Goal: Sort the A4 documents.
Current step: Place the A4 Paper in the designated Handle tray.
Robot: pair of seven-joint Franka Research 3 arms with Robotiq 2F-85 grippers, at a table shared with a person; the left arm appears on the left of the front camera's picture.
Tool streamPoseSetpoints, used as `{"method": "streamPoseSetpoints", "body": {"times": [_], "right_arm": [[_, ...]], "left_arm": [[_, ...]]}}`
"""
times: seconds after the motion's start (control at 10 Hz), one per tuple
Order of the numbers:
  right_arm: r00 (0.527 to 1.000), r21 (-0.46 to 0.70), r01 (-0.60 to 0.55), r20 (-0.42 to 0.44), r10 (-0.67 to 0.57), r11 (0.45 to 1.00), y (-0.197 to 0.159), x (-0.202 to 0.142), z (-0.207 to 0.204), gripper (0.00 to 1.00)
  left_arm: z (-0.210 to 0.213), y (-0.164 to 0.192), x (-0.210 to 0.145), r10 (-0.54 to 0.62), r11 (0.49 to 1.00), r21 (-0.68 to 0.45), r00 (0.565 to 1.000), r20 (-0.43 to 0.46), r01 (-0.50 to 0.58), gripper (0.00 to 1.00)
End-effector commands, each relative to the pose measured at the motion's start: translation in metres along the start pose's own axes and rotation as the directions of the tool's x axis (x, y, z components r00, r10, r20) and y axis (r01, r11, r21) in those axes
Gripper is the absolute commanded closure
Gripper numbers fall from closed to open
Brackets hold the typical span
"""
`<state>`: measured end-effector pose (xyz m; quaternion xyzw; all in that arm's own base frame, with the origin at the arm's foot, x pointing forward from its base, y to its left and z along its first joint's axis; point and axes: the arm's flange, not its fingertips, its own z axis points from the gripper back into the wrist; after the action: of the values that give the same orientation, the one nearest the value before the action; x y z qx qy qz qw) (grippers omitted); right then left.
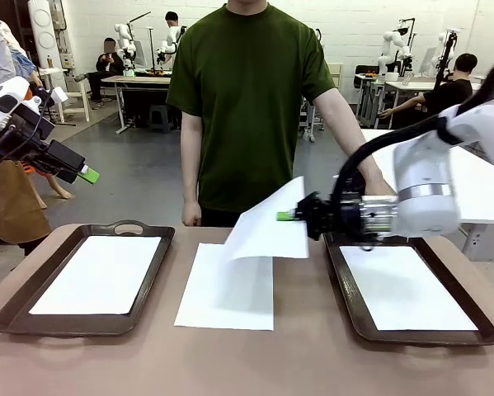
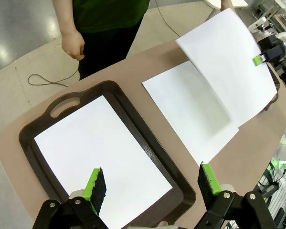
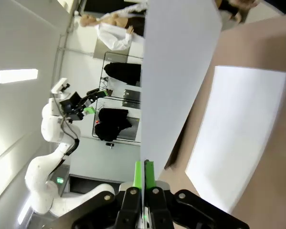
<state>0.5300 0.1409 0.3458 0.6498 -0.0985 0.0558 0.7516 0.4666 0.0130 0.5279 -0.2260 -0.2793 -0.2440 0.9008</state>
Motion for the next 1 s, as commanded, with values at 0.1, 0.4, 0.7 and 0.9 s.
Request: {"method": "streamPoseSetpoints", "body": {"times": [0.1,0.4,0.7,0.9], "right_arm": [[0.998,0.002,-0.066,-0.012,0.066,0.998,0.002,0.014,0.105,0.99],[0.989,0.051,-0.079,-0.122,0.085,0.996,-0.008,0.030,0.136,0.99],[0.979,0.057,-0.102,-0.172,0.110,0.993,-0.024,0.032,0.160,0.99],[0.977,0.020,-0.110,-0.183,0.112,0.994,-0.034,0.021,0.179,0.99]], "left_arm": [[0.000,0.000,0.000,-0.005,1.000,0.012,1.000,0.003,0.005,0.00],[0.000,0.000,0.000,-0.005,1.000,0.012,1.000,0.003,0.005,0.00],[0.000,0.000,0.000,-0.005,1.000,0.012,1.000,0.003,0.005,0.00],[0.000,0.000,0.000,-0.005,1.000,0.012,1.000,0.003,0.005,0.00]]}}
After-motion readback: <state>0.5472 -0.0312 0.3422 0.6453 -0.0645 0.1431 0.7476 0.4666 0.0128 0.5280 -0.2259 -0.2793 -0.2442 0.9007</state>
